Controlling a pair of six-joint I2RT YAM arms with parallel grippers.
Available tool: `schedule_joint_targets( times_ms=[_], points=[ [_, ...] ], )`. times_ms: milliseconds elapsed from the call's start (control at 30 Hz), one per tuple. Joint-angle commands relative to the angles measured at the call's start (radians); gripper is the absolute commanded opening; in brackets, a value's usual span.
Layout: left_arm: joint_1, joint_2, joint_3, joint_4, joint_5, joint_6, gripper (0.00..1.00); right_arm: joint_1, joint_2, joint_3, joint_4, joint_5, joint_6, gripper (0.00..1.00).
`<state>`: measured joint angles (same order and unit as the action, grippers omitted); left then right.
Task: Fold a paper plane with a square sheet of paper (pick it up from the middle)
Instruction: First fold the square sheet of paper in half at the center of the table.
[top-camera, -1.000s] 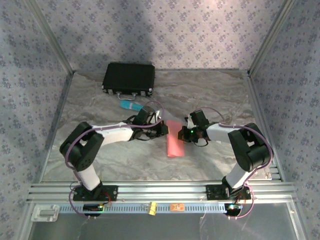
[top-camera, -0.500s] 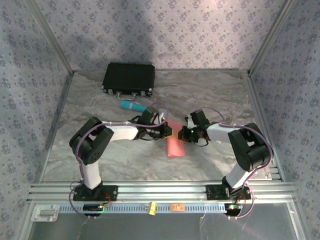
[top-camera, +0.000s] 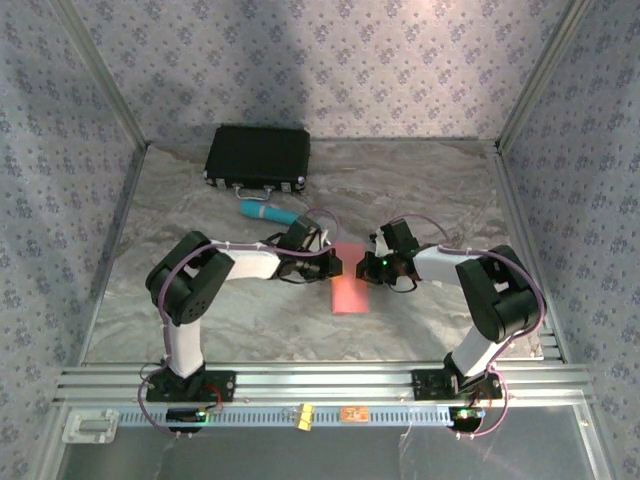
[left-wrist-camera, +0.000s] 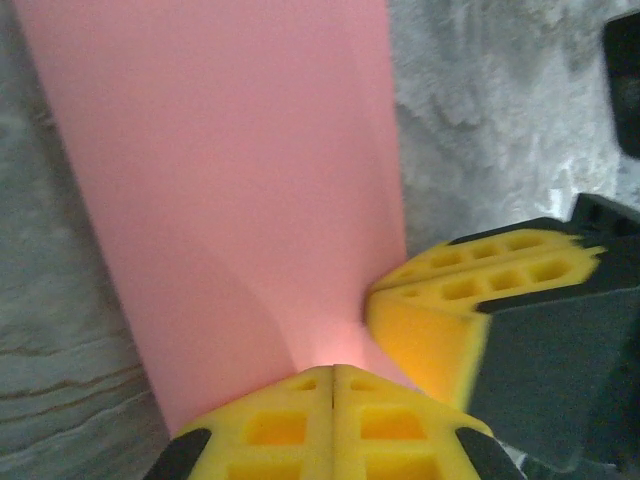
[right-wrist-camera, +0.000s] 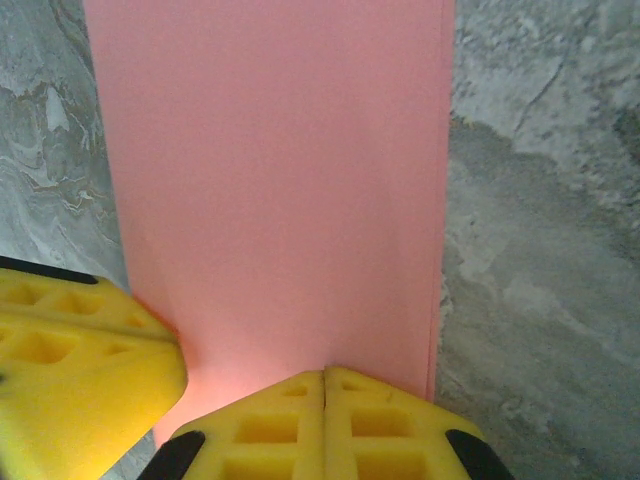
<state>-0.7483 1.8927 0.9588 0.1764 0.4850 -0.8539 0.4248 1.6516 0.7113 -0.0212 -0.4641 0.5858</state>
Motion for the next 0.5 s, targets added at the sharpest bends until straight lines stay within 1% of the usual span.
schedule_joint_targets(
  times_ms=[0, 67, 167, 233, 367, 467],
  points=[
    [-0.005, 0.036, -0.043, 0.0, -0.029, 0.044, 0.0, 0.002, 0.065, -0.032, -0.122, 0.093, -0.006, 0.0],
    [-0.005, 0.044, -0.064, 0.004, -0.048, 0.042, 0.0, 0.006, 0.07, -0.032, -0.124, 0.096, -0.005, 0.0],
    [-0.004, 0.045, -0.06, -0.049, -0.094, 0.056, 0.0, 0.011, 0.076, -0.032, -0.127, 0.108, -0.001, 0.0],
    [-0.003, 0.028, -0.055, -0.05, -0.093, 0.053, 0.0, 0.012, 0.075, -0.032, -0.128, 0.11, -0.001, 0.0],
    [-0.002, -0.054, -0.017, -0.114, -0.096, 0.055, 0.0, 0.013, 0.069, -0.033, -0.129, 0.113, 0.0, 0.0],
    [-0.005, -0.103, 0.013, -0.137, -0.078, 0.043, 0.0, 0.014, 0.065, -0.036, -0.129, 0.111, 0.0, 0.0]
  ],
)
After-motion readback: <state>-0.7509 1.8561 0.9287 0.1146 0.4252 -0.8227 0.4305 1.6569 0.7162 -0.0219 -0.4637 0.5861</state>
